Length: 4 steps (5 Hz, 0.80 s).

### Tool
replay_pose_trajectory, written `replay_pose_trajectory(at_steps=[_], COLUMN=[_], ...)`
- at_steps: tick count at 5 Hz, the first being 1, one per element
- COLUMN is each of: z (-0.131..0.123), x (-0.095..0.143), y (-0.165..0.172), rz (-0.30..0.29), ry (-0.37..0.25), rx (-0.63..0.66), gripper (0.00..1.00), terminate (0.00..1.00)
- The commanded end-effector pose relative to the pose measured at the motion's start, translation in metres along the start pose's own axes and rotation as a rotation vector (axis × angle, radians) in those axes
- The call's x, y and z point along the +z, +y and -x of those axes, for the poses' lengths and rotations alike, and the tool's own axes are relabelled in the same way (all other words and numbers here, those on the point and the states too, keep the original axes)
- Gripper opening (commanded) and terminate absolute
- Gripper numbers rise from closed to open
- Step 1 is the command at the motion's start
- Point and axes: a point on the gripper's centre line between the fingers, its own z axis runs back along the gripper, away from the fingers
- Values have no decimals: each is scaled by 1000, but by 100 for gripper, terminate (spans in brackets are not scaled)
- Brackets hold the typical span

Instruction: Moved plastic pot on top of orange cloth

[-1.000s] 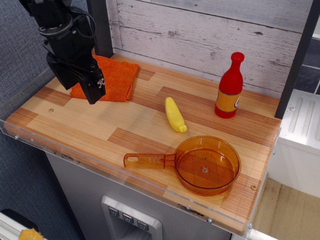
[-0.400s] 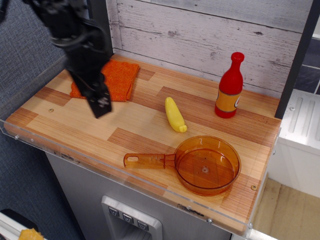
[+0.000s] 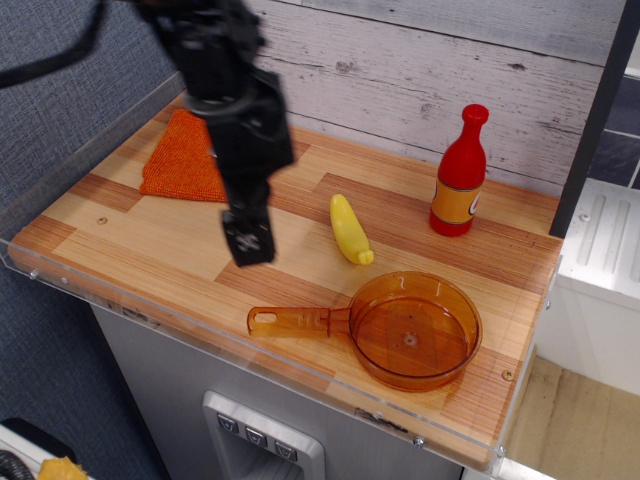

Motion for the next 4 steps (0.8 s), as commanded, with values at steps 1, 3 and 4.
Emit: replay_pose_trajectory(at_steps=[1, 3, 4], z=[-22, -30, -26], x=[-2, -17, -24], y=[-29, -51, -50], rz=[-1, -8, -29], ry=[53, 106, 98], rx=[-100, -98, -60], gripper=[100, 100, 100], terminate=[0, 0, 0])
